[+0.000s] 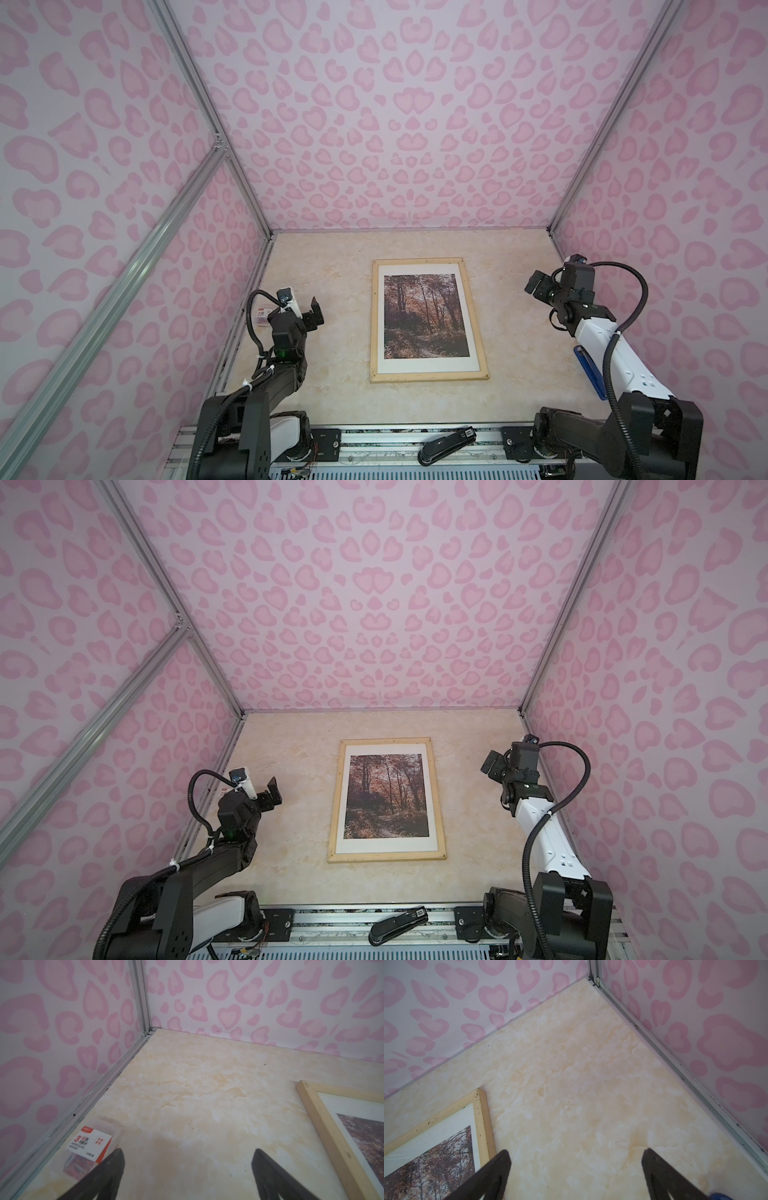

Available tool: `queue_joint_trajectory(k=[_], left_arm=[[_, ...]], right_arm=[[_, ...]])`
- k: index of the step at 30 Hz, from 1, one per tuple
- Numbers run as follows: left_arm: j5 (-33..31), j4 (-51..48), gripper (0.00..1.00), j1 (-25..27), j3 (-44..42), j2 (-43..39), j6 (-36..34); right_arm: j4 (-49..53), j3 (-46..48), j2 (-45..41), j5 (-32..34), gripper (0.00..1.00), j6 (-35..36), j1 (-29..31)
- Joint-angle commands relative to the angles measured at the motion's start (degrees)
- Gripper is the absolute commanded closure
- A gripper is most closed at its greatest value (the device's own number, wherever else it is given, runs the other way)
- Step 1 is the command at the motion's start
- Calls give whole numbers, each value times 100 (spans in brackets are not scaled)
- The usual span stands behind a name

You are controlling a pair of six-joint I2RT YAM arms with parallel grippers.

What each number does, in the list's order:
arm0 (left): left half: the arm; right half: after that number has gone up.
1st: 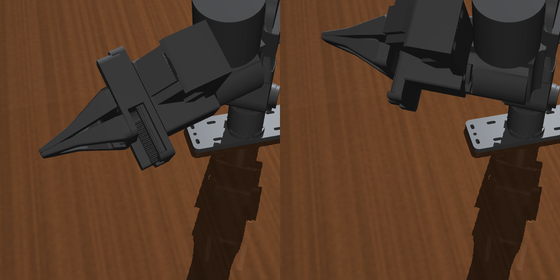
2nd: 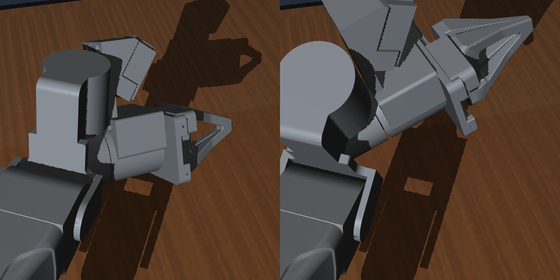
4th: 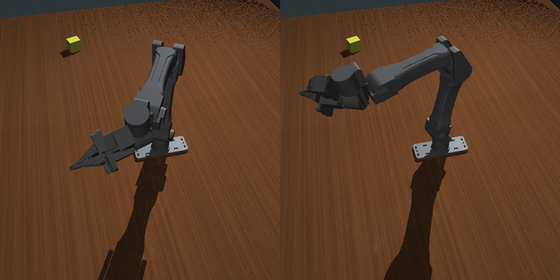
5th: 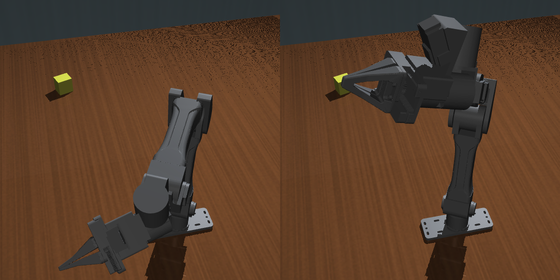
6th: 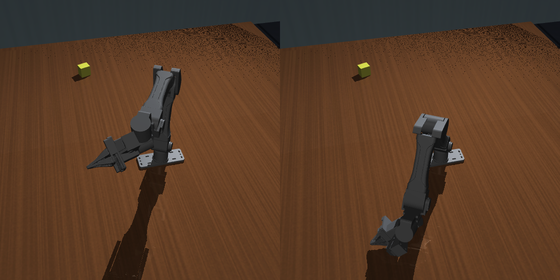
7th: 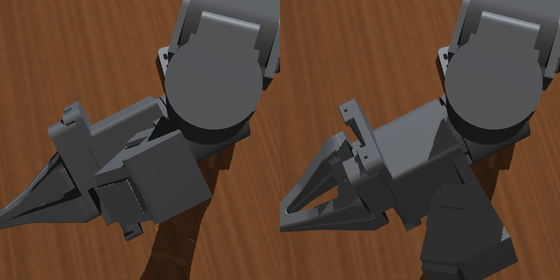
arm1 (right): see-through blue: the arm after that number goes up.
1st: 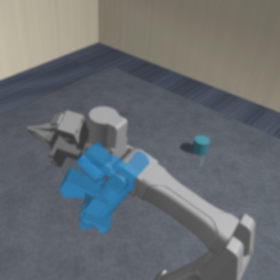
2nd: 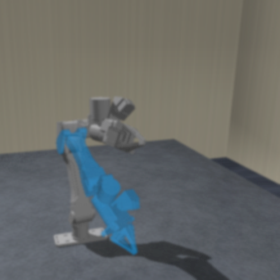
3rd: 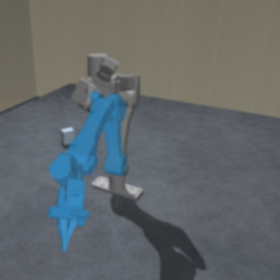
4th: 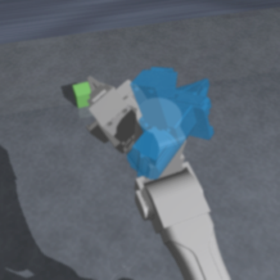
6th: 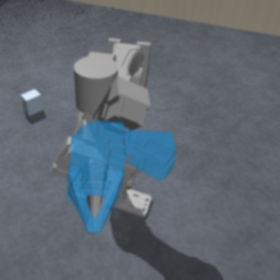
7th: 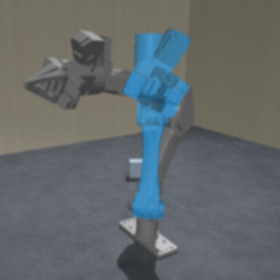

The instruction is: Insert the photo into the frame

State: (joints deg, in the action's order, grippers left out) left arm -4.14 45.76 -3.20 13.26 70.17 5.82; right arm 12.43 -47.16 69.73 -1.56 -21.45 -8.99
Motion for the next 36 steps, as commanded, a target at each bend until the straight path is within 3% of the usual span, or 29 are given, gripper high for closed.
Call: queue_joint_trajectory(k=[1, 5, 6, 8, 9, 14, 16, 23, 36], left_arm=[[961, 1117, 2, -65, -3, 308, -273], [954, 2254, 2, -128, 60, 1510, -135], [984, 1651, 2, -128, 197, 1319, -237], [1169, 1781, 2, -128, 250, 1451, -254], [1223, 1331, 2, -128, 373, 1357, -347], [940, 1087, 2, -2, 531, 1414, -404], [914, 1125, 2, 4, 535, 1434, -396], [718, 1037, 2, 30, 562, 1415, -354], [712, 1032, 2, 32, 567, 1415, -354]], right_arm=[[-357, 149, -45, -42, 1, -40, 12], [-1083, 559, -250, 175, 0, 64, 20], [-1286, 671, -295, 254, 0, 133, 25], [-1947, 1000, -409, 346, 0, 316, 34], [-2350, 1204, -469, 330, 0, 475, 41], [-5141, 2716, -751, 309, 0, 1096, 126], [-5722, 3043, -722, 324, 0, 1121, 127], [-5409, 2845, -272, -29, 1, 1424, 130], [-6894, 3256, 730, -430, 0, 1474, 126]])
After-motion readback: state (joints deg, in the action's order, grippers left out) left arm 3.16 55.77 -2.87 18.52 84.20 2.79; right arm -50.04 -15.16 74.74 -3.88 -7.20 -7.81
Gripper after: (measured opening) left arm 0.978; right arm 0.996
